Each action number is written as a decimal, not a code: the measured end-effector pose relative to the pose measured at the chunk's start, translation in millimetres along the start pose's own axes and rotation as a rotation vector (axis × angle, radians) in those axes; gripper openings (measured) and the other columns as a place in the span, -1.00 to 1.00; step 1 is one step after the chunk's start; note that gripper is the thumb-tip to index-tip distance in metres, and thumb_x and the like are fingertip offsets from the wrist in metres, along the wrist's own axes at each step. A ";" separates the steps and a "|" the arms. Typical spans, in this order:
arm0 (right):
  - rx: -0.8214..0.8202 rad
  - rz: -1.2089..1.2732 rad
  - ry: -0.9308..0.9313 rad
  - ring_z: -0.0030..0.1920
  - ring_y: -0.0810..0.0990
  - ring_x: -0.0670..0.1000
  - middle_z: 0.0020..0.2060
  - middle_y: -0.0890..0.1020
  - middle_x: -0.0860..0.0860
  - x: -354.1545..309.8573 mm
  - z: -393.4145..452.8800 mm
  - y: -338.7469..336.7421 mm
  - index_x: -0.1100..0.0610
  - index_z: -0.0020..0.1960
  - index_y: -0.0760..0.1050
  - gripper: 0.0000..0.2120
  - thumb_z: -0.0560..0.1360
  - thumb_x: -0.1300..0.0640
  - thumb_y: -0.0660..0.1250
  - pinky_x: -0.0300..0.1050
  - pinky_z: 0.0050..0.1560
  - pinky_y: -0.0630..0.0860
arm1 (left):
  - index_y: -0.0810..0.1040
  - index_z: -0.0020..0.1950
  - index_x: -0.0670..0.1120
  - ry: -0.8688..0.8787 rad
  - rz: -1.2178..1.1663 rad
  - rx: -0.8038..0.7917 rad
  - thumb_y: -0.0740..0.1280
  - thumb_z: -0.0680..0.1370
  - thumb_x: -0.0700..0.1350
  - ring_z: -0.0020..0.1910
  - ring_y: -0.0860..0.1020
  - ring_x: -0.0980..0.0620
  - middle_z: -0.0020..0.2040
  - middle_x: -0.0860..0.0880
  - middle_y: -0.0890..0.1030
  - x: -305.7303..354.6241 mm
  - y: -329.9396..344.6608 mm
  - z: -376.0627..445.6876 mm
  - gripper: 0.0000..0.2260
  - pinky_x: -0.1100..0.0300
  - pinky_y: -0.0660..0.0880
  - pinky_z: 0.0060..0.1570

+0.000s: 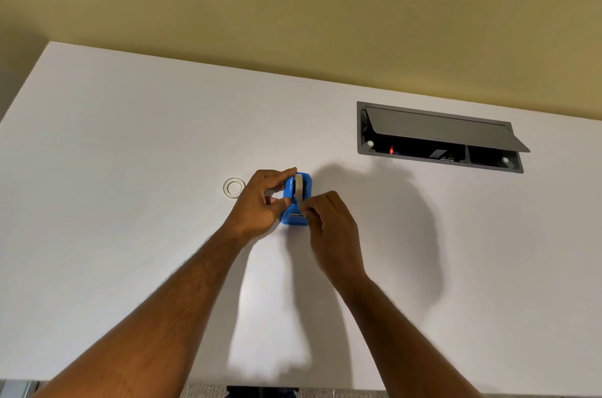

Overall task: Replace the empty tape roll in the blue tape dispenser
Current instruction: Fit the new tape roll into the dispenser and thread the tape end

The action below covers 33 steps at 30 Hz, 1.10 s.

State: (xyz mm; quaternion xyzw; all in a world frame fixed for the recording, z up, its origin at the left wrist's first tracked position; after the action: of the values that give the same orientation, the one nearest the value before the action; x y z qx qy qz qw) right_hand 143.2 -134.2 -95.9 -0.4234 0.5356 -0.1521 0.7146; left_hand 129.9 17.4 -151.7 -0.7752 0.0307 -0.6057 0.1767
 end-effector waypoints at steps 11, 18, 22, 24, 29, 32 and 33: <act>0.081 0.317 0.294 -0.15 0.67 -0.09 -0.17 0.70 -0.14 19.8 -37.5 14.9 -0.03 -0.01 0.60 -0.92 0.57 0.13 0.37 -0.28 -0.10 0.58 | 0.51 0.44 0.03 -0.002 -0.024 0.008 0.38 0.54 -0.34 0.18 0.53 0.20 0.26 -0.02 0.49 0.3 0.2 -0.7 -0.49 0.57 0.44 0.02; 0.125 0.800 0.703 -0.16 0.75 0.00 -0.25 0.75 -0.02 37.9 -48.4 31.7 -0.03 -0.18 0.71 -0.90 0.49 0.01 0.46 -0.06 -0.02 0.68 | 0.51 0.44 0.01 -0.001 -0.042 0.008 0.38 0.53 -0.36 0.18 0.53 0.19 0.29 -0.04 0.50 0.1 0.4 -0.2 -0.49 0.57 0.44 0.04; 0.186 0.844 0.852 -0.27 0.74 0.05 -0.33 0.74 0.04 39.7 -50.0 34.2 0.08 -0.30 0.67 -0.79 0.46 0.00 0.51 -0.04 -0.11 0.69 | 0.50 0.44 0.05 -0.004 -0.036 0.003 0.38 0.54 -0.33 0.20 0.53 0.19 0.29 -0.02 0.50 -2.3 1.1 0.4 -0.48 0.59 0.43 0.02; 0.208 0.871 0.936 -0.32 0.71 0.06 -0.36 0.73 0.04 40.8 -51.8 38.9 0.12 -0.32 0.65 -0.80 0.43 0.06 0.53 -0.04 -0.13 0.68 | 0.50 0.44 0.05 -0.004 -0.039 0.001 0.38 0.54 -0.33 0.23 0.54 0.11 0.29 -0.02 0.50 -3.6 1.5 1.2 -0.48 0.57 0.44 0.01; 0.201 0.923 1.051 -0.30 0.62 0.06 -0.33 0.70 0.07 40.2 -59.9 49.7 0.11 -0.24 0.63 -0.88 0.41 0.17 0.55 0.01 -0.07 0.68 | 0.51 0.43 0.07 -0.010 -0.066 -0.001 0.38 0.53 -0.34 0.26 0.55 0.06 0.30 0.00 0.50 -5.5 2.1 1.4 -0.48 0.37 0.55 0.12; 0.195 0.956 1.066 -0.26 0.64 0.07 -0.23 0.71 0.13 40.6 -65.2 52.3 0.16 -0.10 0.63 -0.92 0.44 0.23 0.52 -0.04 -0.08 0.68 | 0.52 0.43 0.07 -0.011 -0.075 0.001 0.38 0.53 -0.35 0.25 0.55 0.06 0.28 0.00 0.50 -7.4 2.0 2.1 -0.48 0.48 0.52 0.05; 0.193 0.969 1.068 -0.26 0.64 0.06 -0.22 0.71 0.13 40.7 -66.6 53.2 0.16 -0.09 0.64 -0.93 0.45 0.24 0.51 -0.06 -0.09 0.67 | 0.52 0.43 0.06 -0.013 -0.078 0.002 0.38 0.53 -0.35 0.25 0.55 0.06 0.28 0.00 0.50 -8.0 2.1 2.5 -0.48 0.51 0.50 0.02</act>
State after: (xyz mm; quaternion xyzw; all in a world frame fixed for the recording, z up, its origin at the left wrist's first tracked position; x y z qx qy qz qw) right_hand 86.6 -159.3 -167.2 0.0582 0.9230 -0.0509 0.3769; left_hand 130.5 18.1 -160.3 -0.7795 -0.0011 -0.6073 0.1538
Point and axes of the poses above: each hand's wrist, its own z-axis towards the middle knuckle, its own y-axis out of the palm, x = y × z, the point moved 9 cm from there along z, towards the middle knuckle
